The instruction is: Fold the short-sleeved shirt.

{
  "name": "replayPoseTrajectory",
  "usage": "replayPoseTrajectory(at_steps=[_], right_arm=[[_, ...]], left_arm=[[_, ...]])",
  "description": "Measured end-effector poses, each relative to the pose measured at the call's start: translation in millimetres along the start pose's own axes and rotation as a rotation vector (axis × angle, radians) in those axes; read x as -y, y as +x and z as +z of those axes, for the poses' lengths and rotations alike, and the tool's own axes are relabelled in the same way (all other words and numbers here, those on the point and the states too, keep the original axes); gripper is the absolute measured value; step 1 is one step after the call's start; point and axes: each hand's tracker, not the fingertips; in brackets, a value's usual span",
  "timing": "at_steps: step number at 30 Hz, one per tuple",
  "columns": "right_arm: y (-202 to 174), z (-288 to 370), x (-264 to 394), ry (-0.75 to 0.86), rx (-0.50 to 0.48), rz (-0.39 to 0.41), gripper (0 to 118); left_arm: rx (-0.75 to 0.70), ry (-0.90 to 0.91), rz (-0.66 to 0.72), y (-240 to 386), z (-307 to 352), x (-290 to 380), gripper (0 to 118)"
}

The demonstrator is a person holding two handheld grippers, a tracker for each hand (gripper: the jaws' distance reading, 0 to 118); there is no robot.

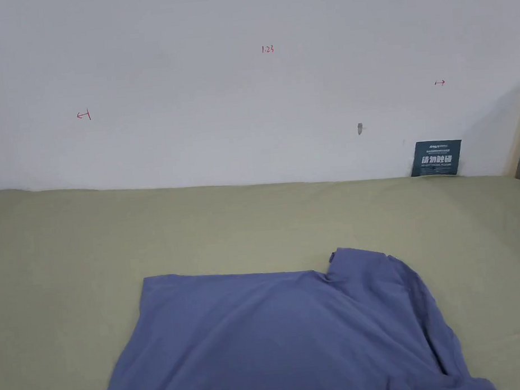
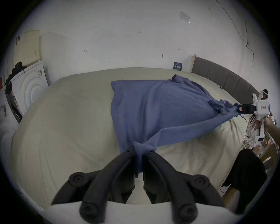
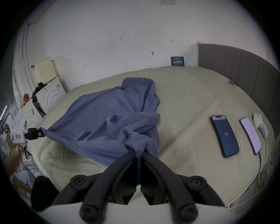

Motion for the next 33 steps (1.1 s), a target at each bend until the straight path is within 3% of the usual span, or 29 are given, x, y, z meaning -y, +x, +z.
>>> replayPoseTrajectory(at_steps=[3,6,8,9,11,12,13,18,23,24,25,26,27,29,30,33], right_arm=[[3.9,-9.2,10.1,-0.054,0.029,0.001,3],[13.8,-19.2,20.0,-0.094,0.038,-0.058,3],[22.2,-26.9,28.7,-0.096,0.047,-0.073,9],[22.9,-28.9,31.5,-0.094,0.066,-0.077,24],[22.9,-28.4,33.6,-0.117,0.159,-0.090,90],[24.7,-27.7,32.5,-0.163,0.186,-0.087,104],[26.6,-25.1,29.9,-0.213,0.189,-0.091,101],[12.4,15.0,7.7,-0.063,0.209,-0.088,100],[-16.6,35.4,-13.4,-0.083,0.197,-0.101,99],[-20.5,38.0,-13.5,-0.098,0.165,-0.101,91],[-24.2,40.7,-12.6,-0.097,0.129,-0.092,60],[-27.9,41.3,-10.1,-0.080,0.104,-0.072,22],[-31.8,38.5,-8.4,-0.084,0.123,-0.057,0],[-41.3,37.1,-4.4,-0.101,0.188,0.007,0],[-44.0,33.5,-1.9,-0.118,0.166,0.017,0],[-51.6,30.1,5.9,-0.111,0.146,0.016,0]], left_arm=[[0.016,-0.052,-0.031,2.6,-5.2,13.4,10],[0.024,-0.121,-0.055,4.6,-14.1,28.6,12],[0.004,-0.183,-0.021,2.6,-21.2,38.5,22],[-0.004,-0.192,0.020,1.1,-20.7,40.8,27],[0.018,-0.124,0.152,-4.2,-6.4,39.1,64],[-0.011,-0.154,0.218,-6.3,-2.0,36.7,81],[-0.055,-0.165,0.264,-6.4,5.1,35.0,92],[-0.094,-0.085,0.303,9.8,53.5,20.0,92],[-0.120,-0.042,0.297,37.4,70.6,2.3,91],[-0.096,-0.052,0.303,40.2,70.8,1.8,87],[-0.049,-0.067,0.327,43.7,70.9,1.0,69],[-0.006,-0.068,0.344,40.8,65.8,7.0,38],[0.001,-0.062,0.336,42.8,62.8,8.5,4],[-0.111,-0.072,0.278,53.5,56.6,12.0,0],[-0.127,-0.084,0.262,58.6,53.5,14.9,0],[-0.076,-0.090,0.285,59.2,47.7,18.9,0]])
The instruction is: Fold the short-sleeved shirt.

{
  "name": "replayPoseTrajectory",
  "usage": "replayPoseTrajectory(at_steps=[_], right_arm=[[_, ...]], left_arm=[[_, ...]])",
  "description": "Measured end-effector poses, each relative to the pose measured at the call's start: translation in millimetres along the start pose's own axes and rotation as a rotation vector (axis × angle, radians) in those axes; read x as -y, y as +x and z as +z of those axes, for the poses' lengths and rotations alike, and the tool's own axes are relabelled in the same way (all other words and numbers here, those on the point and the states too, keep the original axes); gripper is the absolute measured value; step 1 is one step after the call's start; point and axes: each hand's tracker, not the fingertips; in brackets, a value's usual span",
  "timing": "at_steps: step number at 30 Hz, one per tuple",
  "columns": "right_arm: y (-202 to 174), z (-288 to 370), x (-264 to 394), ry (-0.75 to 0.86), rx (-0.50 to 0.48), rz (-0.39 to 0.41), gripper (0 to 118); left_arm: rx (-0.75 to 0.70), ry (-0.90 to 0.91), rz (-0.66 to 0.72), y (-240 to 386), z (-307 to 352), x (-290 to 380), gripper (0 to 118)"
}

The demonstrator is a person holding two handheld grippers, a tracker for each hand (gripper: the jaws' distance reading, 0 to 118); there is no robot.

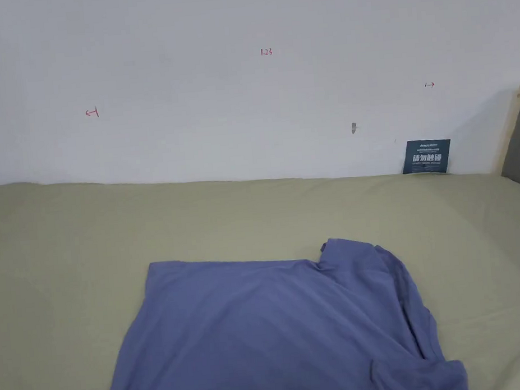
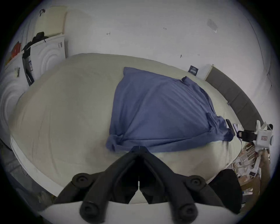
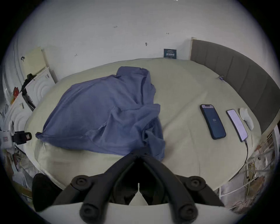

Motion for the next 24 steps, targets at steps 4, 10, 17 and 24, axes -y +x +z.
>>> replayPoseTrajectory(at_steps=[4,10,17,24], right_arm=[[-7.0,-5.5,1.5,-0.012,-0.003,0.033,0],[-13.7,-12.3,2.7,-0.023,-0.005,0.051,0],[-19.1,-13.5,5.0,-0.023,-0.008,0.070,0],[-17.9,-16.3,5.3,-0.018,0.000,0.069,0]], left_arm=[[-0.027,-0.009,-0.017,-0.6,-3.4,-0.3,0],[-0.046,-0.009,-0.010,-9.8,-7.7,-2.4,1],[-0.057,0.011,0.011,-20.5,-7.4,-0.8,2],[-0.053,0.004,0.000,-14.9,-7.6,-2.1,4]])
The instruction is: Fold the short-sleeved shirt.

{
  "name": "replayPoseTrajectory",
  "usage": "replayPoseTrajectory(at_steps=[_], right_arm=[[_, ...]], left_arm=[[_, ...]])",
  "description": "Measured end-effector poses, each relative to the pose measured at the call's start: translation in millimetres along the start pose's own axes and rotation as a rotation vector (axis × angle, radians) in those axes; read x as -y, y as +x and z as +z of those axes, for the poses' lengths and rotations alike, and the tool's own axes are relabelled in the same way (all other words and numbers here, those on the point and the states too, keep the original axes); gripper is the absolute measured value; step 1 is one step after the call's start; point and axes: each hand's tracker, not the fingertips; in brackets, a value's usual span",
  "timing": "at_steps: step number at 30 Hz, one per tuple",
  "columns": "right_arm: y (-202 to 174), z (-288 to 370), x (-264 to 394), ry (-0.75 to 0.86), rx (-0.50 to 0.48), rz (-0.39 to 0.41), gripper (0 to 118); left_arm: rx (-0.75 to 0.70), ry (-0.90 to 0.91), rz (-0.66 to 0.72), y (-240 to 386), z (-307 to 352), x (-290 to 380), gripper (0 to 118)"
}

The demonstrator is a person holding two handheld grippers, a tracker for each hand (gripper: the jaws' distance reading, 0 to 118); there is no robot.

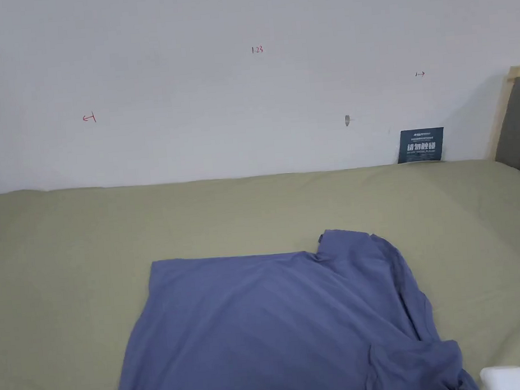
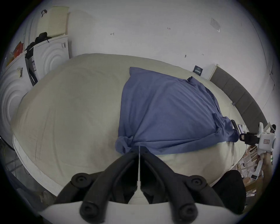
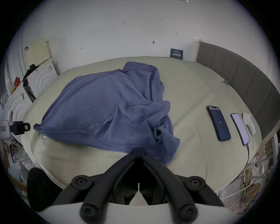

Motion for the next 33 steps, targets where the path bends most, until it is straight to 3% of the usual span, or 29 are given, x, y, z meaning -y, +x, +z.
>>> replayPoseTrajectory(at_steps=[1,4,5,11,13,14,15,16,17,18,19,20,23,27,28,29,30,31,33], right_arm=[[0.0,0.0,-0.1,0.004,0.000,0.001,0],[0.6,-0.1,1.2,0.007,-0.001,0.001,0],[0.7,0.1,1.3,0.006,-0.004,-0.001,0],[5.4,-1.7,3.1,-0.008,-0.022,-0.017,0],[9.2,-3.6,2.8,-0.017,-0.031,-0.033,0],[12.1,-5.1,2.5,-0.018,-0.043,-0.048,0],[14.9,-6.4,1.3,-0.017,-0.053,-0.063,0],[17.9,-7.7,-1.1,-0.019,-0.058,-0.071,6],[20.9,-8.7,-3.7,-0.020,-0.062,-0.081,21],[23.8,-9.0,-6.3,-0.017,-0.057,-0.083,48],[27.7,-10.4,-8.7,-0.013,-0.056,-0.084,92],[31.5,-13.9,-12.1,-0.013,-0.058,-0.078,92],[32.0,-31.7,-18.9,-0.032,-0.037,-0.004,117],[31.3,-58.8,-15.8,-0.058,0.025,0.053,114],[31.1,-64.5,-14.6,-0.066,0.022,0.063,104],[31.1,-65.9,-13.1,-0.064,0.023,0.080,77],[31.9,-67.5,-11.2,-0.059,0.017,0.085,27],[32.0,-69.4,-11.5,-0.060,0.009,0.083,3],[30.3,-66.6,-11.3,-0.049,-0.016,0.018,3]], left_arm=[[0.001,0.000,0.004,0.1,-0.2,0.5,21],[0.022,-0.019,0.014,-0.6,-5.7,2.7,103],[0.036,-0.027,0.020,-12.3,-15.2,3.8,104],[0.022,-0.037,-0.064,-22.1,-40.3,-1.3,103],[-0.042,-0.023,-0.065,-26.0,-54.7,-3.5,94],[-0.027,-0.032,-0.054,-29.1,-62.1,-5.2,79],[-0.018,-0.043,-0.045,-33.3,-68.7,-7.1,56],[0.000,-0.052,-0.019,-36.3,-73.5,-7.9,20],[0.019,-0.053,-0.008,-38.4,-77.7,-8.0,11],[0.050,-0.046,0.002,-38.7,-79.0,-7.4,11],[0.071,-0.041,0.013,-38.9,-79.9,-6.9,10],[0.066,-0.037,0.015,-37.7,-79.5,-6.6,10],[0.068,-0.037,0.012,-37.4,-78.6,-8.7,9],[0.113,0.003,0.084,-43.7,-70.7,-15.5,8],[0.118,0.012,0.091,-40.5,-65.4,-16.6,8],[0.116,0.007,0.091,-32.5,-57.6,-17.4,8],[0.114,0.004,0.095,-32.1,-57.8,-18.1,8],[0.113,0.001,0.101,-31.6,-58.2,-17.7,8],[0.116,0.002,0.110,-24.8,-51.7,-17.9,7]])
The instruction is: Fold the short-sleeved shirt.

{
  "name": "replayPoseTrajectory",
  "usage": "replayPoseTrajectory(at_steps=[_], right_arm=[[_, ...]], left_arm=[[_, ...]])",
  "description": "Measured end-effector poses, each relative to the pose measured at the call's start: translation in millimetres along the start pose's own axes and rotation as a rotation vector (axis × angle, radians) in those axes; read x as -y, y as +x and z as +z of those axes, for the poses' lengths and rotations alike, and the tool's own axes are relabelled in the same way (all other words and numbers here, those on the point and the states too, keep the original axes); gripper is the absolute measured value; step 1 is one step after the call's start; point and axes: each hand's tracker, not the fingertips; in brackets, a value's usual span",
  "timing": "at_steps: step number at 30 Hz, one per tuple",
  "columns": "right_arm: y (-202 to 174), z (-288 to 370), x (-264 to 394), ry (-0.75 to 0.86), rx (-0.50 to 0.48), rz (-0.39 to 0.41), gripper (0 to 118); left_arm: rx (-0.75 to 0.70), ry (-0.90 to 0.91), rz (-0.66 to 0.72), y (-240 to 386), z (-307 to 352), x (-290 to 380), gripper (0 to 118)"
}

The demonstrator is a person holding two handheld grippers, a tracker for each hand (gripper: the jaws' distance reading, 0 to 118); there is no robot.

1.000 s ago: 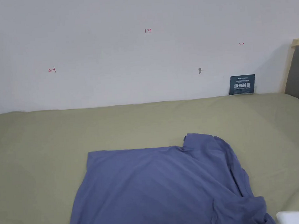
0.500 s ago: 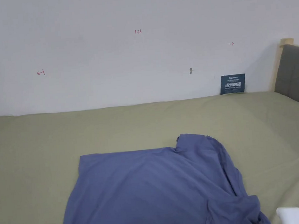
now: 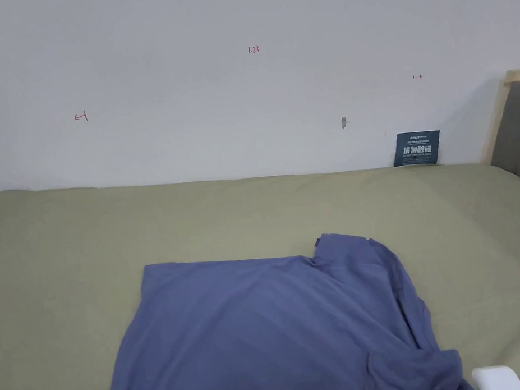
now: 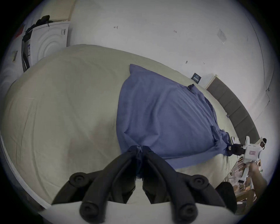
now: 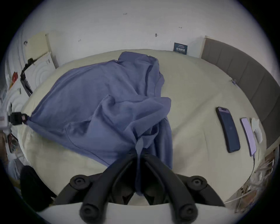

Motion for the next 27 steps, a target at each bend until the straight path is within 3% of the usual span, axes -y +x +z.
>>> replayPoseTrajectory(at_steps=[5,12,17,21,27], right_arm=[[-4.5,29.4,-15.3,0.112,-0.005,0.022,3],[1.9,40.8,-82.8,0.163,-0.036,-0.017,3],[8.9,-0.1,-135.9,0.136,-0.019,-0.016,3],[8.3,-51.8,-158.4,0.057,-0.001,0.027,3],[9.4,-104.8,-166.0,-0.005,0.044,-0.021,3]], left_arm=[[0.030,0.053,0.051,8.3,12.0,-11.9,7],[0.034,0.112,0.010,26.1,14.2,-75.5,7],[0.024,0.098,0.011,32.1,-19.4,-134.1,7],[-0.058,-0.018,-0.099,34.8,-71.1,-164.1,7],[-0.075,-0.094,-0.029,23.5,-128.1,-167.1,9]])
